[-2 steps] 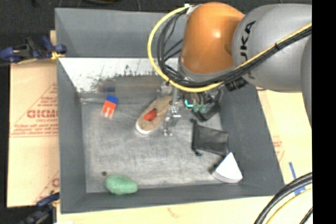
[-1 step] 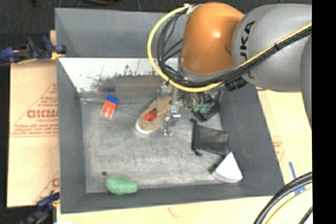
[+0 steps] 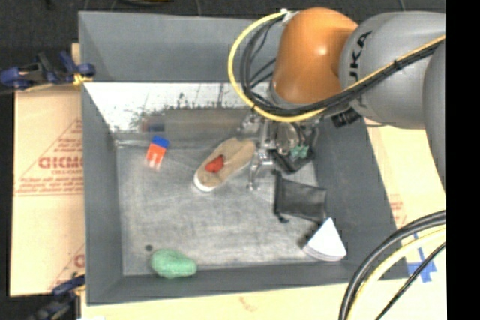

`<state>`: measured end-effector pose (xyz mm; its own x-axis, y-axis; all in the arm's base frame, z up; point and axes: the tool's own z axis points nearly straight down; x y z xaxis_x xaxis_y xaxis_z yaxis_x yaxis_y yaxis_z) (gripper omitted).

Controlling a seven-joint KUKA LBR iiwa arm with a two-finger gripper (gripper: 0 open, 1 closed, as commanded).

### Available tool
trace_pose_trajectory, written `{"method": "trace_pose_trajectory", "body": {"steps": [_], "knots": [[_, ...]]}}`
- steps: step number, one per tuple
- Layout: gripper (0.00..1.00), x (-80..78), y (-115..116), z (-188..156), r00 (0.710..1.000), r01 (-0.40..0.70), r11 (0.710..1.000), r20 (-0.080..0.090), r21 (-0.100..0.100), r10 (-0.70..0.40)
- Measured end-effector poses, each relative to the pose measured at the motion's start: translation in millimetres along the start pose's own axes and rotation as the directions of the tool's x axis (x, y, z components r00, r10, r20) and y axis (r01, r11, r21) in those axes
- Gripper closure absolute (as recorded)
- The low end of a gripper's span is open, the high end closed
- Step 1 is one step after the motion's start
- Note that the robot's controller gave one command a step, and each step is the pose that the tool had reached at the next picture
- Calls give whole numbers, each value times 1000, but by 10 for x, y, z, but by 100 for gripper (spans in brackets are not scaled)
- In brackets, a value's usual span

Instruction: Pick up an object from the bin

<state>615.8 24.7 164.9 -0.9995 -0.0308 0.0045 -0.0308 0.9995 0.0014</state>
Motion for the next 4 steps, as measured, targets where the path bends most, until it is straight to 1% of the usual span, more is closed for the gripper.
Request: {"method": "trace_pose_trajectory", "body": {"steps": [1, 2, 3, 4], "knots": [[100, -116, 208, 855, 979, 199, 980, 33, 10, -199], [100, -116, 208, 855, 980, 198, 980, 33, 9, -198], [100, -29, 234, 500, 980, 197, 980, 12, 4, -197], [100, -123, 77, 93, 986, 166, 986, 10, 2, -166]]}}
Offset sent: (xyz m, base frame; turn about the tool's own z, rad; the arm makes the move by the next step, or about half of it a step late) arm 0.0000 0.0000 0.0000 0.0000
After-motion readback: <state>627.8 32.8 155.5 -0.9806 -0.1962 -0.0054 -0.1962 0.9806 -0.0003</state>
